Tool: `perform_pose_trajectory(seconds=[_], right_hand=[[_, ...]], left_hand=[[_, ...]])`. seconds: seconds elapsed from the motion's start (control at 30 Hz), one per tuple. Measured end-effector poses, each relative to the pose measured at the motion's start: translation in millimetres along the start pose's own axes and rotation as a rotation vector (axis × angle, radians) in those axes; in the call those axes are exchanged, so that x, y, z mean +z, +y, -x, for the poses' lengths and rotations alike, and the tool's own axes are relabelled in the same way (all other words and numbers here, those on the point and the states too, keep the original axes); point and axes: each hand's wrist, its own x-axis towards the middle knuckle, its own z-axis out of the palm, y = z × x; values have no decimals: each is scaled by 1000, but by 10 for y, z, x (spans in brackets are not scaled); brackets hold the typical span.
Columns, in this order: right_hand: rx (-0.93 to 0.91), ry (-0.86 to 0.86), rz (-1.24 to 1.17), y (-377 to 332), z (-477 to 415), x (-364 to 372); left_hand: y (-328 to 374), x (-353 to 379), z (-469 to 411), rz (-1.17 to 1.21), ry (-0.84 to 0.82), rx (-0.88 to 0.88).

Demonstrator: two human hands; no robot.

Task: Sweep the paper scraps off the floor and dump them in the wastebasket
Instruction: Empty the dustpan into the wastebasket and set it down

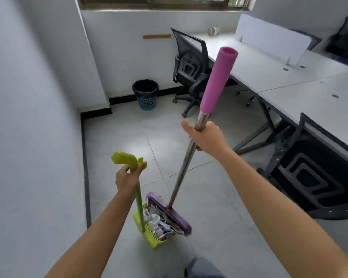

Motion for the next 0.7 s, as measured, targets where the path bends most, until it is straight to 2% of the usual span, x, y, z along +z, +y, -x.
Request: perform_pose_trajectory(seconds=[0.4,0.7], right_hand=[[-199,-59,-86,124,-1349,-196],[-356,-54,-66,108,-2444,-509]], left_hand=[[576,545,-694,133,217,-27],[1152,998,-1260,354,327,-60]])
